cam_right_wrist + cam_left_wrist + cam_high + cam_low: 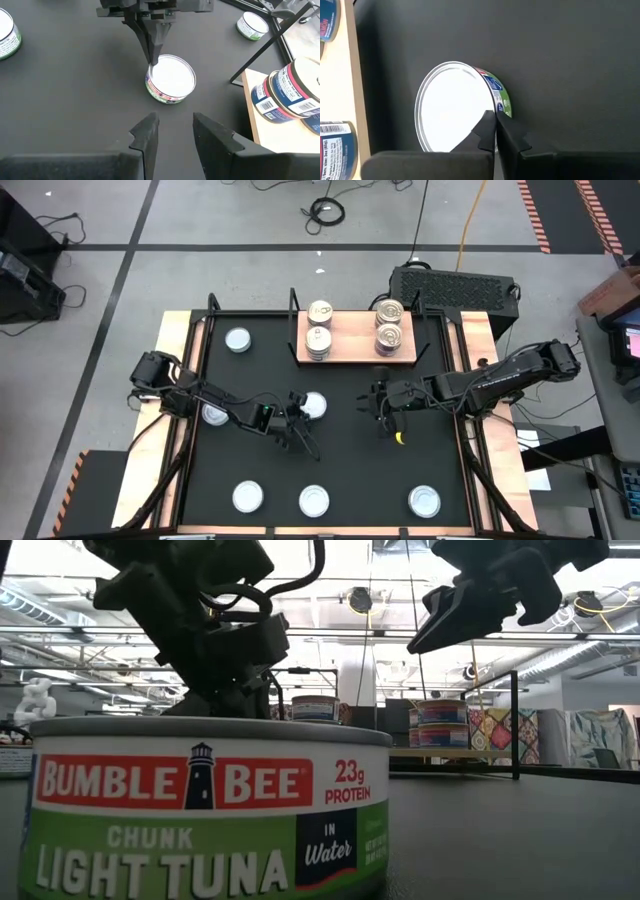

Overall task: Stack canned seafood by type on shelf
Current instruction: Put the green tuna can on the shelf

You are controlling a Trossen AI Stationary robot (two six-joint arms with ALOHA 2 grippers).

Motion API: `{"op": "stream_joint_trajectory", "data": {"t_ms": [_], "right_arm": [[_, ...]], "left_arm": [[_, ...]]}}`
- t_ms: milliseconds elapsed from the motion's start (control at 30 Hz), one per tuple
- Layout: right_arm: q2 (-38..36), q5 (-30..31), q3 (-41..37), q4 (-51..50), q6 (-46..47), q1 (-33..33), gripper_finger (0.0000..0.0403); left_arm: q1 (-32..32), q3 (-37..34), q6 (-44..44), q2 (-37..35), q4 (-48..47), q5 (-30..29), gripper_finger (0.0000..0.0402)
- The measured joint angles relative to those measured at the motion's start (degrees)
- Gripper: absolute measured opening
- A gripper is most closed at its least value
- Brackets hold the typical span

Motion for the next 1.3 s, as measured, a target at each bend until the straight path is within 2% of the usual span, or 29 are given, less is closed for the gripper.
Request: {"op": "stream_joint_trajectory", "data": {"t_ms": [400, 567, 900, 1300], "right_arm": [[-0.57, 0.0, 0.0, -0.99, 0.77, 0.0, 0.0116], [-3.34, 4.12, 0.02, -3.88, 1.21, 0.0, 0.0116], [-9.76, 4.43, 0.02, -10.26, 6.39, 0.0, 0.0116], [-11.79, 4.49, 0.02, -14.15, 8.63, 0.0, 0.0116]], "left_arm": [[0.25, 0.76, 6.69, -0.94, 4.86, -1.05, 0.0001], [1.95, 6.04, 7.37, -0.55, 5.26, -1.03, 0.0001], [10.8, 18.14, 11.62, -0.13, 5.32, 2.22, 0.0], [22.87, 32.13, 20.62, 8.18, 3.7, 9.24, 0.0]]}}
